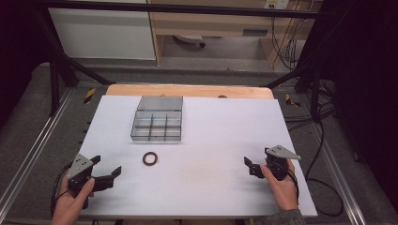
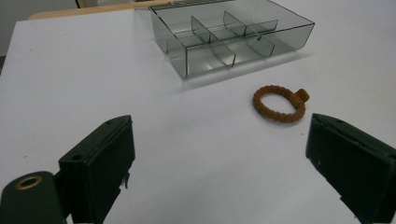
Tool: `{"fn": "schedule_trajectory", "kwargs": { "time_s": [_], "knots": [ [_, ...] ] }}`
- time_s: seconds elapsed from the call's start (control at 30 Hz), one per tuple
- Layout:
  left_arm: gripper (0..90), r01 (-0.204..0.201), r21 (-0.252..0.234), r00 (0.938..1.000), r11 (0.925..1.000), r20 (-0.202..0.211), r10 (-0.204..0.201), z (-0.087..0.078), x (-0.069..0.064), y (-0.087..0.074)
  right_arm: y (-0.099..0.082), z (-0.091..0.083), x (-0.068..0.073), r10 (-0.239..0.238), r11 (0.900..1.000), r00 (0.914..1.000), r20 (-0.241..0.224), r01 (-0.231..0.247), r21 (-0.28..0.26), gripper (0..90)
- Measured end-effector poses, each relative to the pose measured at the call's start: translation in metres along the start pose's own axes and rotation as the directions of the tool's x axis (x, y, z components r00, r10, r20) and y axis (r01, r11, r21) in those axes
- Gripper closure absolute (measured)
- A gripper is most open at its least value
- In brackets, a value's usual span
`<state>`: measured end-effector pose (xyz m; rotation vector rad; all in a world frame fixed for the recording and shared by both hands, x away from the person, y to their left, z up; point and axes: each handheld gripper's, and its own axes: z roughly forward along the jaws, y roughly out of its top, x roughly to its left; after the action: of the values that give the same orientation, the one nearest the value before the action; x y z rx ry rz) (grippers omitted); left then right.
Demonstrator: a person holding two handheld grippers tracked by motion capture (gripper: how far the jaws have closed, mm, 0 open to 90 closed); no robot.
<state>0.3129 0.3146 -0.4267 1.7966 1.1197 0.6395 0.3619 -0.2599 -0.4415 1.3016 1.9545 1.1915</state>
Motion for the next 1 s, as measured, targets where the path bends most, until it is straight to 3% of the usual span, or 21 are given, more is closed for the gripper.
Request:
{"fn": "schedule_trajectory", "kwargs": {
  "time_s": [0.4, 1.0],
  "knots": [
    [7.8, 0.007, -0.02, 1.0, 0.9998, 0.007, -0.007, -0.0022, 0.0009, 0.0005, 0.0028, 0.0049, 0.0021, -0.023, 0.9996, 0.9996, -0.015, 0.022, -0.019, 6.5],
    [7.5, 0.005, -0.01, 1.0, 0.9999, 0.008, -0.005, -0.0012, 0.0001, -0.0001, 0.0057, 0.0048, 0.0051, -0.033, 0.999, 0.9992, -0.023, 0.032, -0.033, 4.7]
  ]
}}
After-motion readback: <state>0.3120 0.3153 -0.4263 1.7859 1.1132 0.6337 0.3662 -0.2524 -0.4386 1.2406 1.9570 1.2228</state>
